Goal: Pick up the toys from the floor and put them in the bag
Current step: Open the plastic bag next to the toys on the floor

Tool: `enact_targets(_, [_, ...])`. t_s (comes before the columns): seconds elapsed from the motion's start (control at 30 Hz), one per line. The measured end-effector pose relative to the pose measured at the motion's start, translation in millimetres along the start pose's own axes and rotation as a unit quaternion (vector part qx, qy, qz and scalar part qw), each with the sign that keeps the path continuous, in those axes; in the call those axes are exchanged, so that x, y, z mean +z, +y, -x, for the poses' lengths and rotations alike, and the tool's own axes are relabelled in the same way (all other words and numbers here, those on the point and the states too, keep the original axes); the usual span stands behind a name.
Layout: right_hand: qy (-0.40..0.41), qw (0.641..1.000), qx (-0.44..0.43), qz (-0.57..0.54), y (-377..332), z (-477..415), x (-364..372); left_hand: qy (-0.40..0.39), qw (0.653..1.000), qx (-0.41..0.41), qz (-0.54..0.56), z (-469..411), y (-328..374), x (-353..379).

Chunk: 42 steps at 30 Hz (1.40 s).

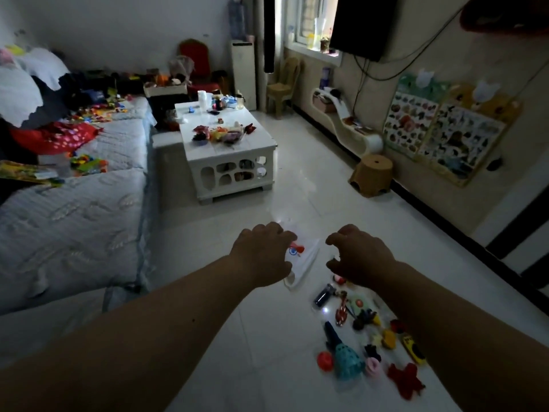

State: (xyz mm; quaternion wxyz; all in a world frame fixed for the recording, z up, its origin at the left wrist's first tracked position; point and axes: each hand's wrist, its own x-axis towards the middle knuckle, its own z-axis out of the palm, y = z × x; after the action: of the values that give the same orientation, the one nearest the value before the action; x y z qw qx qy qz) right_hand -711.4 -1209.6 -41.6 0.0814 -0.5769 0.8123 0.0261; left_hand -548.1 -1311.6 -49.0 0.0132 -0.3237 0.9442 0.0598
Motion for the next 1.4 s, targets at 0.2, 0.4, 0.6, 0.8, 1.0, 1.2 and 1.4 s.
enact_targets(0.2, [-0.018, 0.998, 0.053, -0.018, 15.2, -92.6, 3.0, -0.021, 0.999, 0.032, 0.023, -100.9, -49.3, 6.2])
enact_targets(0.4, [-0.015, 0.996, 0.079, -0.029, 59.5, -214.4, 2.2, -0.033, 0.998, 0.047, 0.008, -235.1, -86.9, 17.1])
enact_targets(0.6, [-0.037, 0.993, 0.101, -0.042, 117.7, -344.5, -13.0, -0.047, 0.997, 0.063, 0.017, -385.1, -108.6, 12.5])
enact_targets(0.8, [-0.051, 0.990, 0.128, -0.041, 157.1, -432.7, -35.6, -0.052, 0.993, 0.098, 0.026, -488.3, -125.9, 0.4])
enact_targets(1.0, [-0.046, 0.980, 0.183, -0.059, 177.9, -498.3, -36.6, -0.072, 0.985, 0.155, 0.017, -584.2, -149.6, 2.5])
enact_targets(1.2, [-0.062, 0.952, 0.286, -0.086, 181.4, -551.2, -11.8, -0.116, 0.967, 0.226, 0.020, -669.7, -186.4, 23.5])
enact_targets(1.4, [-0.070, 0.911, 0.369, -0.169, 182.0, -591.5, 34.3, -0.170, 0.956, 0.238, 0.038, -725.2, -216.5, 66.0])
